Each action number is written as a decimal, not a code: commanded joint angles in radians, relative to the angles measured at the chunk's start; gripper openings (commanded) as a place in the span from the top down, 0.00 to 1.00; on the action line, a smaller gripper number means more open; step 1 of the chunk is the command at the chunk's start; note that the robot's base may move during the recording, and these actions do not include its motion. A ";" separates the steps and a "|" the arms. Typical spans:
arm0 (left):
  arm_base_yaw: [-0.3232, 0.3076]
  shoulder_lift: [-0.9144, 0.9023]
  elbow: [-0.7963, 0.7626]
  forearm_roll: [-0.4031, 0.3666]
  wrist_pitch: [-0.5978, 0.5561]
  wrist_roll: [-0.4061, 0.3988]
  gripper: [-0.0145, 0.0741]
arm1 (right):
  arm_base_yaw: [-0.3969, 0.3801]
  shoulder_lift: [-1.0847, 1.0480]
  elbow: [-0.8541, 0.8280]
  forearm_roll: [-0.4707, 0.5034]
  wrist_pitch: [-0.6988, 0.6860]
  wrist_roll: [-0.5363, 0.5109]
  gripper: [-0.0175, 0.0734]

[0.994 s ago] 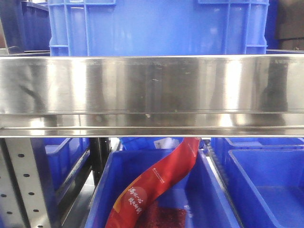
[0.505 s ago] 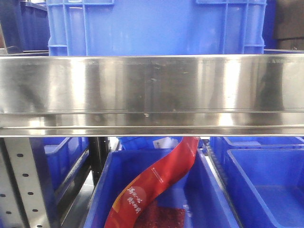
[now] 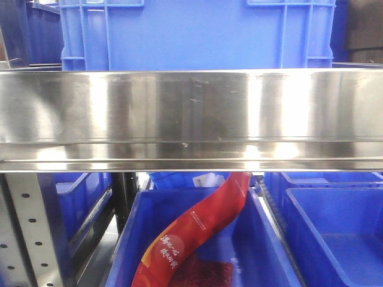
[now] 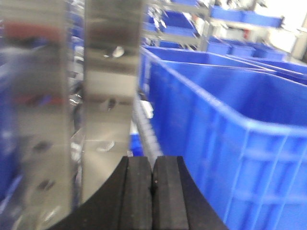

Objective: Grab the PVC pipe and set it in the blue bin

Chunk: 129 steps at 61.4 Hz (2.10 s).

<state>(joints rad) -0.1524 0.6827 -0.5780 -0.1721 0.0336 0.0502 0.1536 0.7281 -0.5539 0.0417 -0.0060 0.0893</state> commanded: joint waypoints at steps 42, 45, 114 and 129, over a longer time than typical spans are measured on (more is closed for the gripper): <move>0.032 -0.217 0.080 0.001 -0.034 -0.002 0.96 | -0.007 -0.244 0.048 -0.006 -0.055 0.005 0.99; 0.032 -0.217 0.080 0.001 -0.034 -0.002 0.96 | -0.007 -0.244 0.048 -0.006 -0.055 0.005 0.99; 0.032 -0.217 0.080 0.001 -0.034 -0.002 0.96 | -0.112 -0.566 0.463 0.023 -0.102 -0.138 0.99; 0.032 -0.217 0.080 0.001 -0.034 -0.002 0.96 | -0.112 -0.728 0.554 0.023 -0.004 -0.138 0.99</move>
<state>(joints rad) -0.1227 0.4723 -0.5000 -0.1721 0.0172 0.0502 0.0473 0.0277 -0.0047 0.0672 -0.0513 -0.0375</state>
